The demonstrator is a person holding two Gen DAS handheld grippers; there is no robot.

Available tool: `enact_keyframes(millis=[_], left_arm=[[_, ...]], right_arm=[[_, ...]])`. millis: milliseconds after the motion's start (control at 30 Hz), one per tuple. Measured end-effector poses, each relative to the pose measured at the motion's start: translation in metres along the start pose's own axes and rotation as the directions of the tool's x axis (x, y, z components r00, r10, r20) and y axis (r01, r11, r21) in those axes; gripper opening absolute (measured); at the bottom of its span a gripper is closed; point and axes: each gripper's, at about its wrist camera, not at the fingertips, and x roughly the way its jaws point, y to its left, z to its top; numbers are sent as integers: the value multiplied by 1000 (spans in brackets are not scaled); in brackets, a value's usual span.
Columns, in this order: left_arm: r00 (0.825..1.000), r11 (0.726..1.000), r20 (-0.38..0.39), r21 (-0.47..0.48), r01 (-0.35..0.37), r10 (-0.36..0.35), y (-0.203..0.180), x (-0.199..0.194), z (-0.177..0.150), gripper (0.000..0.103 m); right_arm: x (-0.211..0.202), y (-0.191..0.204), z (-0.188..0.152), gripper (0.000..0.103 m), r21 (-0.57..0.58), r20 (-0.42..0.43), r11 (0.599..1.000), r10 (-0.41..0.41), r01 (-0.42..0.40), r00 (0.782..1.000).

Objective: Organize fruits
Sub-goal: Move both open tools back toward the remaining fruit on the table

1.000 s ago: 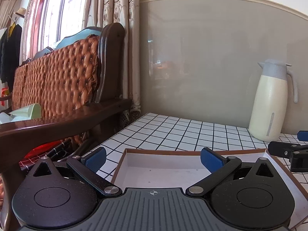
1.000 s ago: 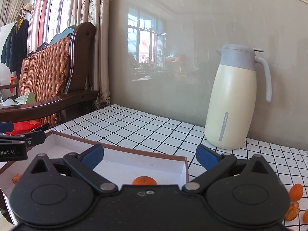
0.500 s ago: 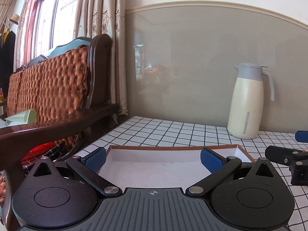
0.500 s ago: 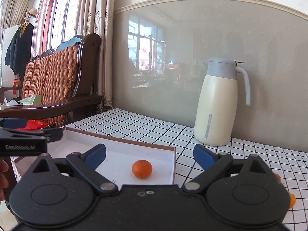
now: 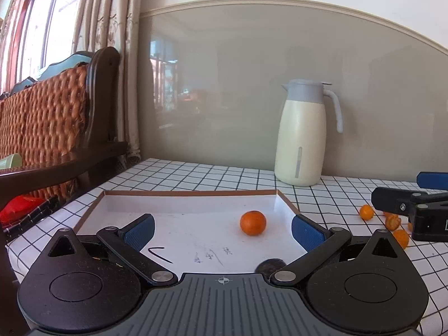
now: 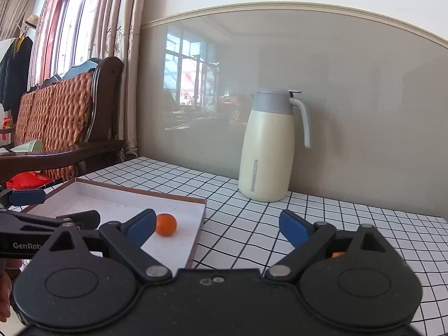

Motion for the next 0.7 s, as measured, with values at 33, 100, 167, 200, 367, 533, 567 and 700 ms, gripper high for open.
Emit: enact_keyframes(millis=[33, 100, 167, 200, 367, 533, 567, 700], left_arm=[[1000, 1000, 3, 9, 15, -15, -5, -1, 0, 103], [999, 999, 6, 25, 48, -48, -14, -3, 0, 103], [998, 997, 25, 60, 57, -58, -27, -7, -1, 103], [997, 995, 29, 80, 63, -66, -33, -8, -2, 103], [992, 984, 37, 135, 115, -121, -60, -11, -3, 103], [986, 972, 19, 167, 163, -168, -85, -8, -5, 103], [984, 970, 15, 171, 171, -176, -90, -8, -6, 103], [979, 962, -2, 184, 201, -204, -108, -3, -8, 103]], right_arm=[[-2, -4, -1, 88, 1, 1, 1000, -12, 12, 1000], [-8, -14, -5, 88, 5, 2, 999, -36, 36, 999], [-13, -23, -8, 87, 12, 0, 998, -56, 56, 998], [-14, -28, -10, 86, 16, 0, 998, -68, 68, 998], [-23, -51, -17, 85, 31, -7, 993, -117, 117, 993], [-29, -70, -25, 85, 44, -21, 986, -158, 159, 987], [-30, -74, -26, 84, 46, -23, 985, -165, 166, 986], [-35, -86, -32, 84, 47, -32, 980, -193, 194, 981]])
